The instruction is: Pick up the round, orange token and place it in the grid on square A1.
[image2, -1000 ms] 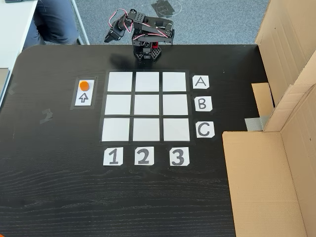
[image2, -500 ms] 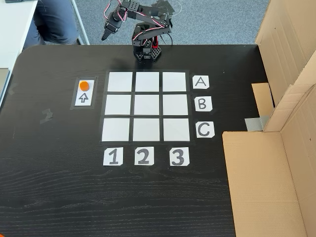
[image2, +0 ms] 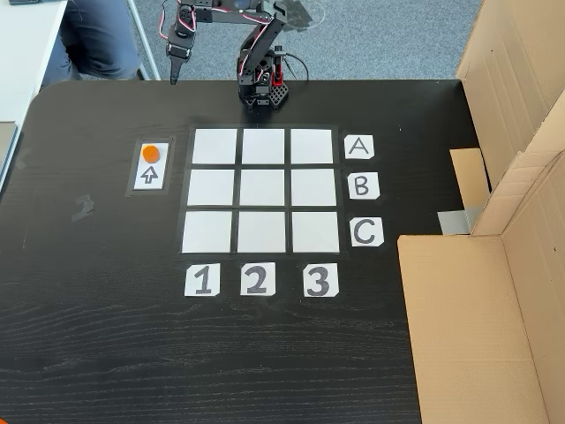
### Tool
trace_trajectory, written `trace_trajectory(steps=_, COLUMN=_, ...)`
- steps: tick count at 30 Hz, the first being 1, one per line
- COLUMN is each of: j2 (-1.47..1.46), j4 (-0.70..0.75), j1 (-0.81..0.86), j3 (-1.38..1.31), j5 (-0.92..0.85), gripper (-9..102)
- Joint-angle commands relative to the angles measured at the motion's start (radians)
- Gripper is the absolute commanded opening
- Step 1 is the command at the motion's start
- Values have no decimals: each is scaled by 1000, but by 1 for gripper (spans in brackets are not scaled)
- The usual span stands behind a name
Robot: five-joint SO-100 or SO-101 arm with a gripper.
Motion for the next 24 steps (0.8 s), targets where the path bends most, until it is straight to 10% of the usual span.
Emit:
trace_trajectory(steps=1, j2=-84, j4=6, j1=-69, j3=-109, j5=49, gripper=25)
trace_trajectory(steps=24, j2=-569, j4=5, j1=-382, j3=-551, j5=256, gripper=32)
